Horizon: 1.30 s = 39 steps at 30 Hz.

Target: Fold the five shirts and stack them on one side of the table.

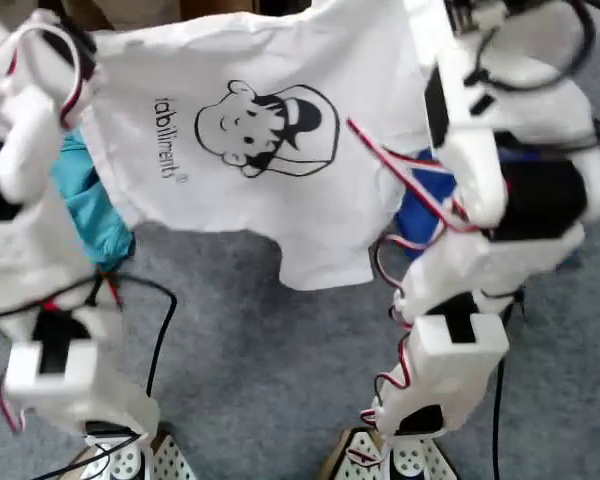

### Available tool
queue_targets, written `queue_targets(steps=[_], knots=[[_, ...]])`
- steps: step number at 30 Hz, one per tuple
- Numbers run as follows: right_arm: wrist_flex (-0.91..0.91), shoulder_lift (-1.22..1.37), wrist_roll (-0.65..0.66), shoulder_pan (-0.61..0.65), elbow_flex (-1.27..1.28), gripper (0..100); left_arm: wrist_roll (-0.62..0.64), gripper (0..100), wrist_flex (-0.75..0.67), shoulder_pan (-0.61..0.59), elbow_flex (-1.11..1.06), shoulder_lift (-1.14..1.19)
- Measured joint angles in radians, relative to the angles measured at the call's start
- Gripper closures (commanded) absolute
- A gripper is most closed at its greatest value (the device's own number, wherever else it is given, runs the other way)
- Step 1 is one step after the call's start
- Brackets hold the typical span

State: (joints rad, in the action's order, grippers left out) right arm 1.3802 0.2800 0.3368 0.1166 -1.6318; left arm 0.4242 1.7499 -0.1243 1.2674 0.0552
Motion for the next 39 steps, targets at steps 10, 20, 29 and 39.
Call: queue_targets(steps=[10, 20, 29, 39], knots=[[-0.052, -0.025, 0.029, 0.049, -0.005, 99.0, -0.026, 98, -0.041, -0.184, -0.829, -0.505], [-0.052, -0.129, 0.032, 0.112, -0.006, 99.0, -0.061, 98, -0.063, -0.250, -0.973, -0.908], [-0.052, -0.299, 0.032, 0.115, -0.008, 98.8, -0.107, 98, -0.031, -0.170, -0.970, -1.030], [-0.055, -0.308, 0.051, 0.115, 0.181, 99.0, -0.107, 98, -0.041, -0.149, -1.069, -1.039]])
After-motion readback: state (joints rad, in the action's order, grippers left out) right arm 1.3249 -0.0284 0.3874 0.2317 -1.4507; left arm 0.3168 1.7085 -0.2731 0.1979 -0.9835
